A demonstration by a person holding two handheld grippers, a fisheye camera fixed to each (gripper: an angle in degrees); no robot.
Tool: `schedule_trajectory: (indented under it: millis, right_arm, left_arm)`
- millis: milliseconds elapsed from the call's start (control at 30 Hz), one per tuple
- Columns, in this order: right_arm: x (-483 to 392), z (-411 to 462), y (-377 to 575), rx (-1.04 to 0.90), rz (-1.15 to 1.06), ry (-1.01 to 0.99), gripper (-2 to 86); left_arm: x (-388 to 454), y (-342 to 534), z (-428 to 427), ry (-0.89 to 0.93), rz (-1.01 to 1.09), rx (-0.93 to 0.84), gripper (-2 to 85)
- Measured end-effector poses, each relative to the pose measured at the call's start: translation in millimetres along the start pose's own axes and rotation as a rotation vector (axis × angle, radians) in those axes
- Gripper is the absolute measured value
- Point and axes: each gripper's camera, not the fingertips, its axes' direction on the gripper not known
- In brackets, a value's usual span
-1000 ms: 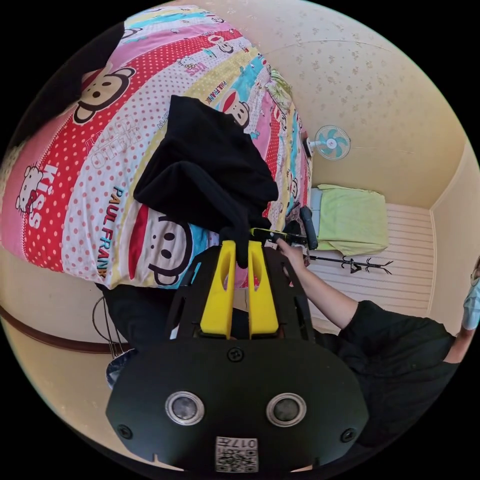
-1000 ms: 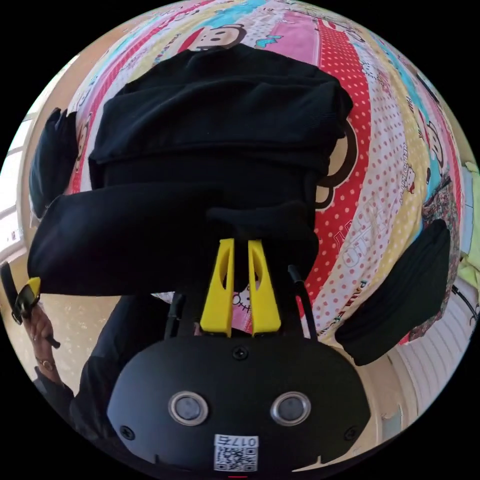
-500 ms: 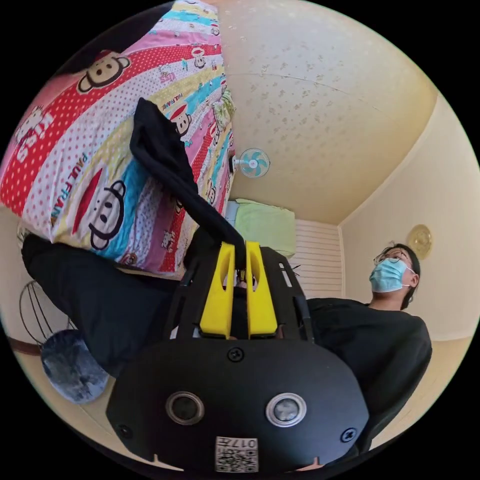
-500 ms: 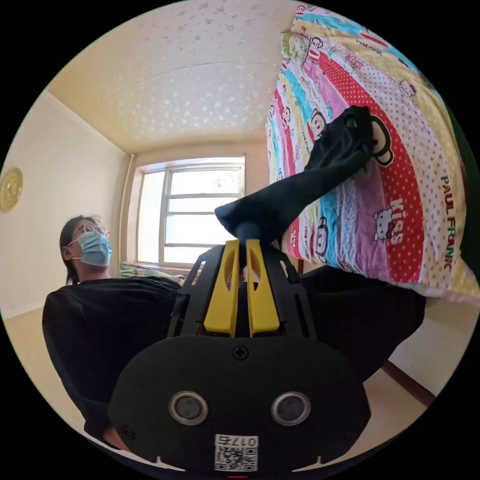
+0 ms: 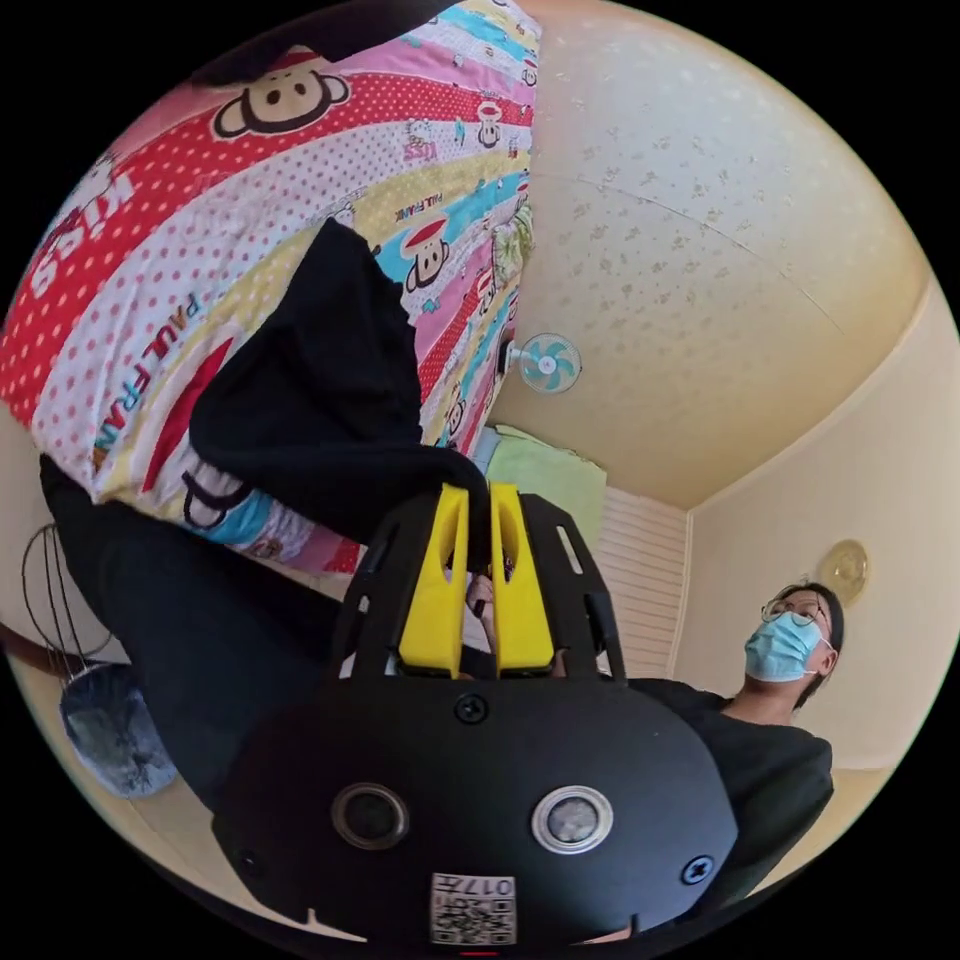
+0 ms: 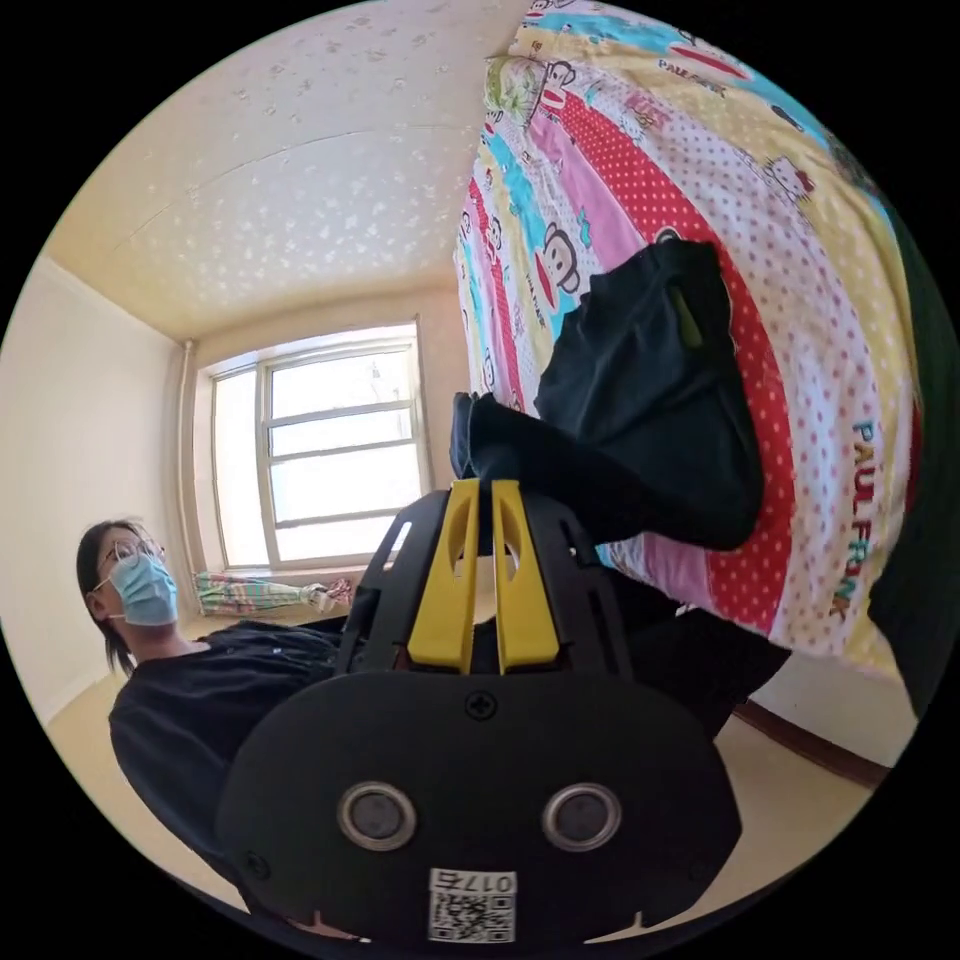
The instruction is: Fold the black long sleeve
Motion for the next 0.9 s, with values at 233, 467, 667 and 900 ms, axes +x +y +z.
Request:
schedule_trajectory:
  millis: [233, 467, 667, 900]
  right_arm:
    - [8, 34, -139, 0.176, 0.028, 0.079, 7.3]
    - [35, 73, -103, 0.097, 0.092, 0.547, 10.7]
    - [42, 112, -97, -0.039, 0.051, 0.721, 6.7]
    - [28, 80, -70, 0.02, 0.081, 0.778, 3.6]
  left_arm:
    - [4, -142, 38, -0.2, 0.059, 0.19, 8.6]
    - [-24, -128, 66, -0.693, 0.098, 0.054, 11.4]
    - [-73, -93, 85, -0.833, 0.01, -0.05, 11.4]
    - [-82, -102, 99, -0.825, -0.016, -0.044, 10.9]
